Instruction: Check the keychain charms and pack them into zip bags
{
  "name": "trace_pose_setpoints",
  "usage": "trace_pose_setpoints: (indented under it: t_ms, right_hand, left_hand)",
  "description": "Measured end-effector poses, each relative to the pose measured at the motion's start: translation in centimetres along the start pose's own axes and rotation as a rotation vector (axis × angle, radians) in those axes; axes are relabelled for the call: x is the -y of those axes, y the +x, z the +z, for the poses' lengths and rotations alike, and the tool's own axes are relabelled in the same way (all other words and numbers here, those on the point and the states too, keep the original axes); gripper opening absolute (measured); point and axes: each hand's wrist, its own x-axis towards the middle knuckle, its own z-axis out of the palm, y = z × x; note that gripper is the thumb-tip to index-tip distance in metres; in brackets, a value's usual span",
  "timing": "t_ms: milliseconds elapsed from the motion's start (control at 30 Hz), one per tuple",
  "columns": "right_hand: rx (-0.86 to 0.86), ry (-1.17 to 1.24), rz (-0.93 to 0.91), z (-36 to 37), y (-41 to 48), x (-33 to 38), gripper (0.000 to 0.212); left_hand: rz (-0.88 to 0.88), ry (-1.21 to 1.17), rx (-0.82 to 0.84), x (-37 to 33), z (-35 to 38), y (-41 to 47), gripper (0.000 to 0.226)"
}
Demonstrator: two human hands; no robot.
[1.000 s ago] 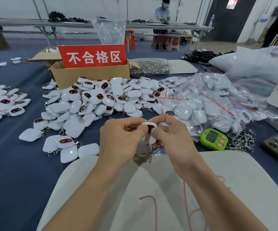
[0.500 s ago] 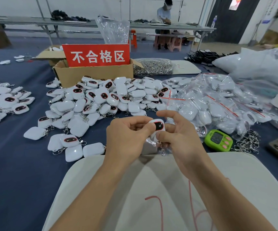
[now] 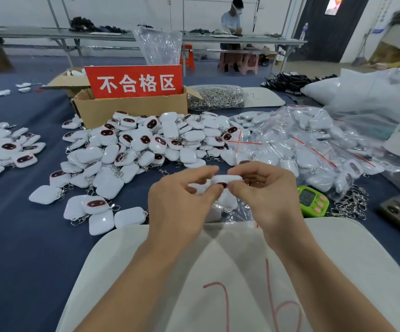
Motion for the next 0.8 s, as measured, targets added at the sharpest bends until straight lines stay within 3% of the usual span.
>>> trace_pose_setpoints:
  t_ms: [133,267,367,433,567,633,700,767,800]
  right_hand:
    - [-0.018,-0.034,-0.03,0.2,0.1,-0.2,0.034]
    - [-0.003,-0.037,-0.042,0.3,0.1,-0.2,0.036]
    - [-0.037,-0.075,-0.053,0.3,0.0,-0.1,0.029]
    - [-0.064,-0.21,-0.096,0.4,-0.1,-0.1,0.039]
    - [0.022,-0.412,-0.213,0.7,-0.6,-0.1,0.049]
    - [0.048,-0.348,-0.198,0.7,-0.6,-0.2,0.039]
    - [0.015,-0.323,-0.193,0.7,-0.5,-0.1,0.014]
    - [-0.112,-0.368,-0.181,0.3,-0.1,-0.2,0.026]
    - [-0.196,-0.369,-0.157,0.0,0.2,-0.2,0.032]
  left_hand:
    - [0.009,0.112,0.01,-0.3,-0.1,-0.1,0.045]
    - [0.026,0.106,0.006,-0.1,-0.1,0.0,0.04]
    - [0.009,-0.017,0.045,-0.2,0.1,0.0,0.029]
    - [-0.032,-0.094,0.049,-0.2,0.1,0.2,0.022]
    - [-0.257,-0.346,0.06,-0.1,-0.5,0.9,0.027]
    - [-0.313,-0.426,0.097,-0.3,-0.6,1.0,0.028]
    - [-0.32,-0.482,0.113,-0.5,-0.5,0.9,0.03]
    - [-0.231,-0.346,0.099,-0.3,-0.2,0.6,0.027]
    - [-0.134,-0.154,0.103,0.0,0.0,0.3,0.022]
